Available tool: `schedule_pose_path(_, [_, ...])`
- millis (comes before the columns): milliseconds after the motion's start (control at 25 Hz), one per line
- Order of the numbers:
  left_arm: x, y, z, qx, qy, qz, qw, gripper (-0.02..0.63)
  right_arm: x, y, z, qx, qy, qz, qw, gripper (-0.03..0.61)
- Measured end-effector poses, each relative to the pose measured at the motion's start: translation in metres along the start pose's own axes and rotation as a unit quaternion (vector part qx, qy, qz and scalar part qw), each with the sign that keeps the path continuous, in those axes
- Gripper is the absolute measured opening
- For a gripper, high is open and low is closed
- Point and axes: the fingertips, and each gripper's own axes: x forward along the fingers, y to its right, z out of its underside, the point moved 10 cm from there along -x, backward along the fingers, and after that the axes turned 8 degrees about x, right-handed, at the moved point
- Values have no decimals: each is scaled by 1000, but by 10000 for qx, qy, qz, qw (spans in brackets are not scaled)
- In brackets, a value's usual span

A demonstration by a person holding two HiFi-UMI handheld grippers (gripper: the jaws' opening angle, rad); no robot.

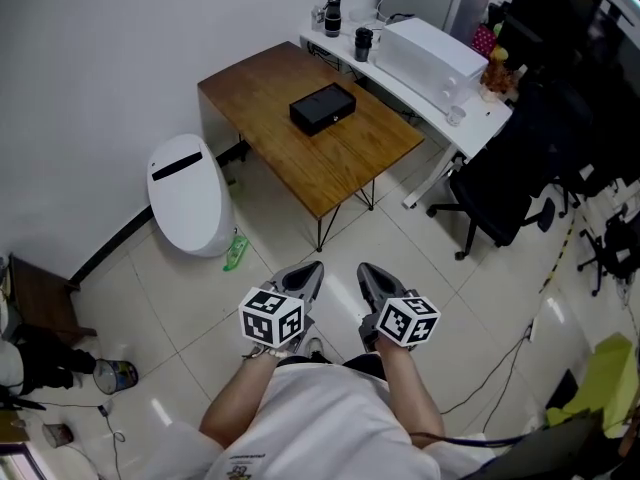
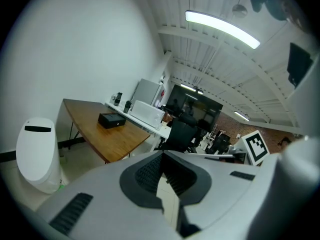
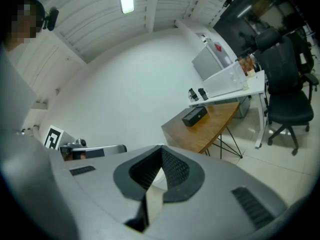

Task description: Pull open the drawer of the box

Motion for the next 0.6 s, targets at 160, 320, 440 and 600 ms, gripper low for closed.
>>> schedule_pose_path(160, [6, -14, -8, -15, 14, 56, 10000, 3, 15, -1, -2, 23, -25, 56, 10000, -12])
schedule_pose_path(320, [18, -25, -10, -96, 9, 46, 9999, 3, 26, 5, -7, -7, -46, 122, 9999, -12])
schedule_pose_path(440, [26, -32, -13, -141, 22, -6, 9999, 2, 35, 9, -14, -28, -92, 107, 9999, -12])
schedule_pose_path(600, [43, -41, -18, -157, 32, -113, 9998, 2, 54, 20, -29, -119, -191, 30, 9997, -12])
